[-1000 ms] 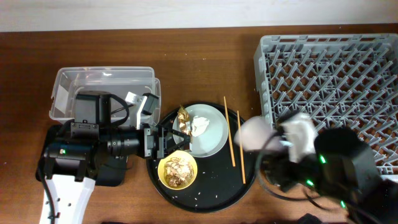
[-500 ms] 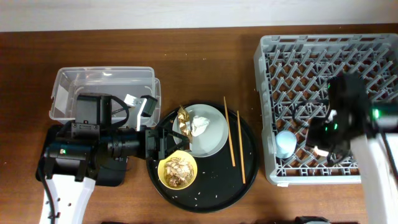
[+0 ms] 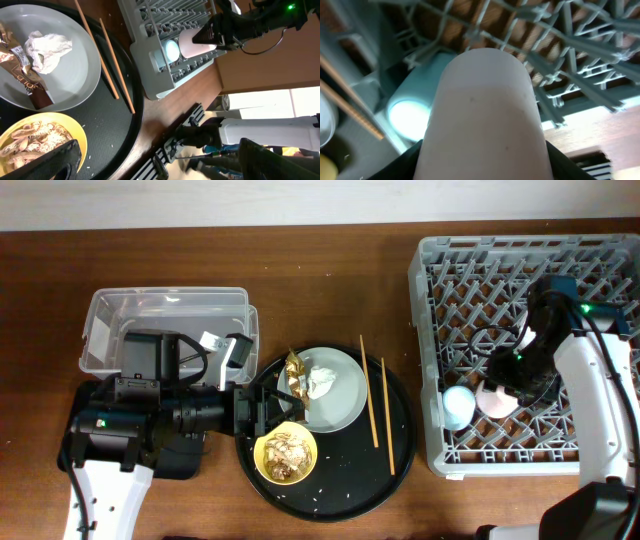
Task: Sort waste into correct bins and load items into the dishwasher rack
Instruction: 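Place the pink cup upside down in the dish rack, then grasp the yellow bowl with the left gripper and lift it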
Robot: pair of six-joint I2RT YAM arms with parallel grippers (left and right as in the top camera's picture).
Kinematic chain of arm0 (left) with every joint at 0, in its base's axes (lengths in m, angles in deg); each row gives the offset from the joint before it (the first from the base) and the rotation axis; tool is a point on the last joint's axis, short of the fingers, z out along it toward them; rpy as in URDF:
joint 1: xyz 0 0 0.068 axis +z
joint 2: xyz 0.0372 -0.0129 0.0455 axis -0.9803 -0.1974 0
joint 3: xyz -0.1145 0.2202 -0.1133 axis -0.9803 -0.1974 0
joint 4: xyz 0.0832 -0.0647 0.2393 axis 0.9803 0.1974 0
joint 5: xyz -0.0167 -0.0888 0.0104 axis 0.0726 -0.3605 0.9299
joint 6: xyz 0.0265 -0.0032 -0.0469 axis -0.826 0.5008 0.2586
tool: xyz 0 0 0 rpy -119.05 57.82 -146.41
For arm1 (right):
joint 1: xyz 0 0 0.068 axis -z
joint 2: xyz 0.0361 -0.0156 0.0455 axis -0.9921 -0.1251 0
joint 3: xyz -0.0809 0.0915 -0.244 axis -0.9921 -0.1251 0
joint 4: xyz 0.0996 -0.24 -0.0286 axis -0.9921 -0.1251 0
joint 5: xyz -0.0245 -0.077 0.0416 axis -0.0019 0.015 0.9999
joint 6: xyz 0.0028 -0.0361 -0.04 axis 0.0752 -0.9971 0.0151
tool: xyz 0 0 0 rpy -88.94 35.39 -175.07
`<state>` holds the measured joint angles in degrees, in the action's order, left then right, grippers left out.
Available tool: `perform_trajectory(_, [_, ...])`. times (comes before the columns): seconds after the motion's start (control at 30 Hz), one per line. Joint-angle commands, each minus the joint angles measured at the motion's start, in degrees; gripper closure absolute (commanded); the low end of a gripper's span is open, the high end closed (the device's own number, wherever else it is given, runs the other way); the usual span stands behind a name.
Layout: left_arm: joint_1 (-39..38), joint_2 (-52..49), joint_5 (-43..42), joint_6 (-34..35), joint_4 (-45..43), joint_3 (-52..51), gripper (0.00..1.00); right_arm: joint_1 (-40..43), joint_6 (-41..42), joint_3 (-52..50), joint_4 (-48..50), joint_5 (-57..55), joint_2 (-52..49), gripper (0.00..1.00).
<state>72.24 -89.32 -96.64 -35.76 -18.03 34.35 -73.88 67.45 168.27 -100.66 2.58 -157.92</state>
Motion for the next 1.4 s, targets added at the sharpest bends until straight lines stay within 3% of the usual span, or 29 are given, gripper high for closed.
perform_trajectory(0.0, [0.0,0.2,0.3,-1.2,0.9,0.4,0.01,0.2,3.0,0.2,0.5,-6.0,0.9,0.45])
perform_trajectory(0.13, [0.0,0.2,0.3,-1.2,0.9,0.4,0.01,0.2,2.9,-0.6,1.0,-4.3,0.4,0.44])
perform_trajectory(0.3, [0.0,0.2,0.3,-1.2,0.9,0.4,0.01,0.3,3.8,-1.8,2.9,-5.0,-2.5,0.08])
perform_trajectory(0.4, [0.0,0.2,0.2,-1.2,0.9,0.4,0.01,0.5,4.2,2.6,1.7,-3.8,-1.6,0.09])
perform_trajectory(0.53, [0.0,0.6,1.4,-1.6,1.5,0.4,0.04,-2.9,-1.5,9.1,-0.6,7.0,6.6,0.13])
perform_trajectory(0.7, [-9.9,2.9,25.4,-1.0,6.8,0.4,0.11,-12.9,-2.2,9.8,0.9,11.7,24.1,0.14])
perform_trajectory(0.8, [-21.7,2.7,43.6,9.4,7.5,-3.0,0.11,-14.6,-0.1,9.7,0.2,11.7,27.8,0.14])
perform_trajectory(0.9, [-33.1,1.4,51.6,18.9,-0.3,-11.5,0.23,-14.6,-0.1,9.7,-1.5,11.7,27.2,0.14])
perform_trajectory(0.93, [-38.2,-1.6,51.6,20.4,-9.9,-16.3,0.28,-14.6,-0.1,9.6,-2.6,11.7,25.8,0.14])
perform_trajectory(0.97, [-40.1,-3.8,52.2,20.5,-13.3,-17.7,0.30,-14.6,-0.1,9.6,-2.9,11.7,25.2,0.14])
perform_trajectory(1.07, [-43.9,-14.8,59.3,22.1,-18.0,-18.2,0.34,-14.6,-0.1,9.6,-4.1,11.7,23.2,0.16])
perform_trajectory(1.17, [-44.2,-24.2,59.1,23.5,-21.3,-18.2,0.44,-14.6,-0.1,9.6,-4.1,11.7,22.8,0.17])
perform_trajectory(1.27, [-44.2,-27.0,59.2,24.0,-21.6,-17.0,0.57,-14.6,-0.3,9.6,-4.0,11.7,22.8,0.17])
perform_trajectory(1.3, [-44.2,-27.0,59.4,24.0,-21.7,-16.9,0.65,-14.6,-0.3,9.6,-4.0,11.7,22.8,0.17])
perform_trajectory(1.37, [-44.2,-27.0,59.8,24.0,-21.7,-16.9,0.92,-14.6,-0.3,9.6,-4.0,11.7,22.8,0.16])
